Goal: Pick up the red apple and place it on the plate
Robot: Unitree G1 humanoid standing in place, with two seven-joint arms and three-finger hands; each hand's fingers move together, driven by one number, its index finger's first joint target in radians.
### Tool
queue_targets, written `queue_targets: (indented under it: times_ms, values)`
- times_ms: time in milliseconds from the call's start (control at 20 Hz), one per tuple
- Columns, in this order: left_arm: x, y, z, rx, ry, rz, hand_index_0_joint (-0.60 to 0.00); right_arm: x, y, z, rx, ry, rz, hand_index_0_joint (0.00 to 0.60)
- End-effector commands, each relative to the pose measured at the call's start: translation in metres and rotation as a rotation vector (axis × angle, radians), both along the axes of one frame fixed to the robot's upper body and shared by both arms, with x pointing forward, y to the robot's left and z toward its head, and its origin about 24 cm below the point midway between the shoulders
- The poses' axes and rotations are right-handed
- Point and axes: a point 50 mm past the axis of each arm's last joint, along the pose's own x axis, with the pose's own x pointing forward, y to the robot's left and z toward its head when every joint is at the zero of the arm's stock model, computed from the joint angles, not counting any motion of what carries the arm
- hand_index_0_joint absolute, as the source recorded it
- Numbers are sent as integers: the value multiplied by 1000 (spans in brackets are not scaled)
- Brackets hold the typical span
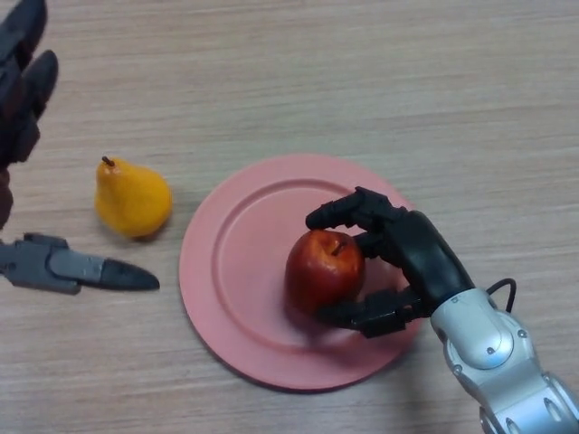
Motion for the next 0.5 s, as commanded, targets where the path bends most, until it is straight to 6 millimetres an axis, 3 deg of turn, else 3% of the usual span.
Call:
queue_targets:
  times_ms: [50,100,150,200,250,300,350,500]
  values:
    - [-13,4,34,88,-186,60,0,8,-5,39,-3,-188,12,600]
    - [-12,5,35,93,-158,65,0,10,-6,39,-21,-182,15,550]
    - [-12,5,35,90,-159,66,0,10,-6,39,-25,-183,15,449]
    - [-12,5,34,91,-165,69,0,10,-6,40,-33,-188,16,298]
    - [-12,4,34,93,-169,71,0,9,-6,41,-35,-190,17,200]
    - [-10,2,30,93,-176,74,0,7,-8,44,-23,-188,12,54]
    - [-10,0,28,90,-179,74,0,6,-9,45,-14,-187,7,0]
    - [-10,-5,31,109,-187,49,0,4,-11,48,5,-192,9,0]
